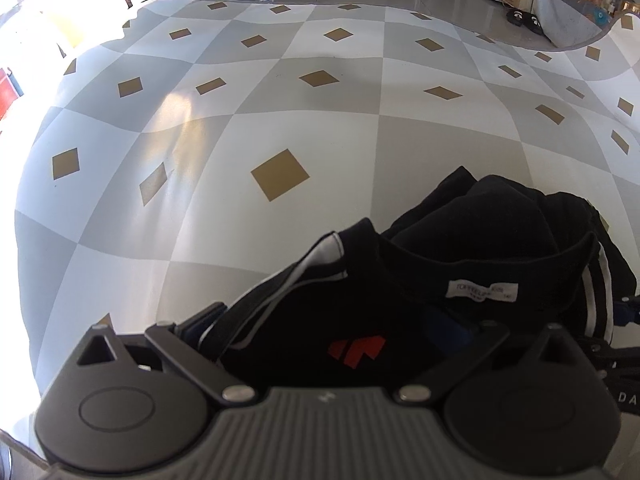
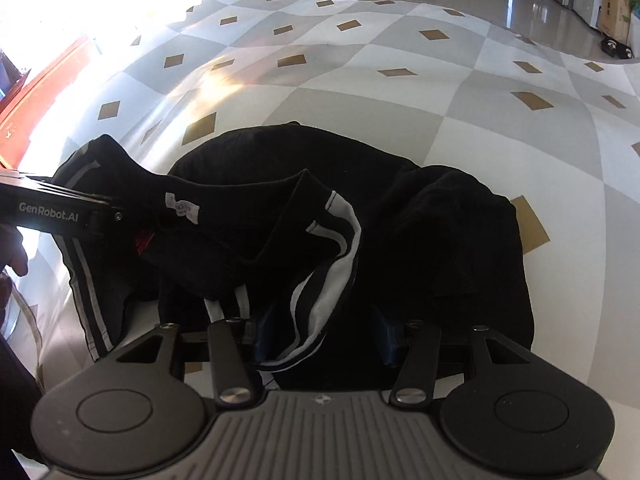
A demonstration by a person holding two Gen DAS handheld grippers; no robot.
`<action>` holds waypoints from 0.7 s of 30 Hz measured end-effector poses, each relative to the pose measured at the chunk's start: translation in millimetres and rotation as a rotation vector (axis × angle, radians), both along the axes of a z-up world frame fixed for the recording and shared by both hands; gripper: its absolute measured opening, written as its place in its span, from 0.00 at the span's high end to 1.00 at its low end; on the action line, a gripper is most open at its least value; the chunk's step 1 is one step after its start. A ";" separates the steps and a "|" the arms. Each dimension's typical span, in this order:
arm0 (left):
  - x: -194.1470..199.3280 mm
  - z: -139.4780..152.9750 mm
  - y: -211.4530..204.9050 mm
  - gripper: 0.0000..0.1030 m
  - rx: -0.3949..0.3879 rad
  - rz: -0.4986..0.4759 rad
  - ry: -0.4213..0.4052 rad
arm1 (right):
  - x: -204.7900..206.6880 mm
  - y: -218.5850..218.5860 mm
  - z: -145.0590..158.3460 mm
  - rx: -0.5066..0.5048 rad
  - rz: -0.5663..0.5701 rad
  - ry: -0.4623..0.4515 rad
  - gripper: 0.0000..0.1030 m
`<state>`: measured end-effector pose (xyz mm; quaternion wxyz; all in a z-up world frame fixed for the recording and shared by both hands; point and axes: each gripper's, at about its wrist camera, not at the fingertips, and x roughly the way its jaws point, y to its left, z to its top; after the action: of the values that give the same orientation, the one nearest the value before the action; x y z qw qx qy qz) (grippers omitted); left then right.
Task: Fold clothes
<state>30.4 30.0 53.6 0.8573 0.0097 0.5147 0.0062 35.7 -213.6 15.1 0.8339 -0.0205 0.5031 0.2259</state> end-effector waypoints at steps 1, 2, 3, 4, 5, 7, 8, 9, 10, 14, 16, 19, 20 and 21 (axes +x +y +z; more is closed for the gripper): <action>-2.2 5.0 2.4 0.00 -0.011 0.001 -0.018 | -1.6 -4.8 4.1 0.022 -0.019 0.000 0.51; -4.0 10.3 5.3 0.00 -0.024 0.001 -0.039 | -3.3 -9.7 8.1 0.044 -0.038 0.000 0.51; -5.8 15.6 8.2 0.00 -0.036 0.002 -0.060 | -4.9 -14.5 12.2 0.066 -0.056 0.000 0.50; -7.6 21.0 11.0 0.00 -0.048 0.002 -0.081 | -7.5 -17.5 16.7 0.085 -0.065 -0.012 0.48; -9.3 26.3 13.9 0.00 -0.061 0.003 -0.102 | -10.1 -18.9 21.3 0.098 -0.067 -0.027 0.47; -12.1 34.6 19.6 0.00 -0.080 0.007 -0.138 | -14.1 -19.0 29.4 0.112 -0.065 -0.058 0.45; -12.3 35.0 22.1 0.00 -0.078 0.013 -0.145 | -14.7 -17.2 32.2 0.116 -0.058 -0.071 0.44; -11.9 34.1 24.0 0.00 -0.068 0.018 -0.145 | -15.3 -15.4 35.0 0.121 -0.052 -0.085 0.43; -11.2 32.7 25.8 0.00 -0.053 0.022 -0.141 | -15.9 -13.6 37.7 0.125 -0.046 -0.098 0.43; -12.1 29.5 30.8 0.00 -0.022 0.008 -0.136 | -14.0 -4.9 34.3 0.098 -0.028 -0.109 0.42; -14.2 29.2 32.3 0.00 -0.024 -0.009 -0.137 | -11.6 -2.3 29.9 0.079 -0.024 -0.116 0.42; -16.2 26.2 34.8 0.00 -0.027 -0.025 -0.129 | -7.8 0.1 24.2 0.070 -0.032 -0.118 0.42; -16.1 24.0 35.5 0.00 -0.025 -0.026 -0.121 | -6.7 1.3 22.5 0.070 -0.033 -0.117 0.42; -15.9 21.4 36.2 0.00 -0.023 -0.026 -0.111 | -5.5 2.5 20.8 0.070 -0.034 -0.115 0.42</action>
<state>14.5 66.2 75.0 0.8847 0.0059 0.4661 -0.0103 30.1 -211.2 36.0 0.8654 0.0043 0.4465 0.2274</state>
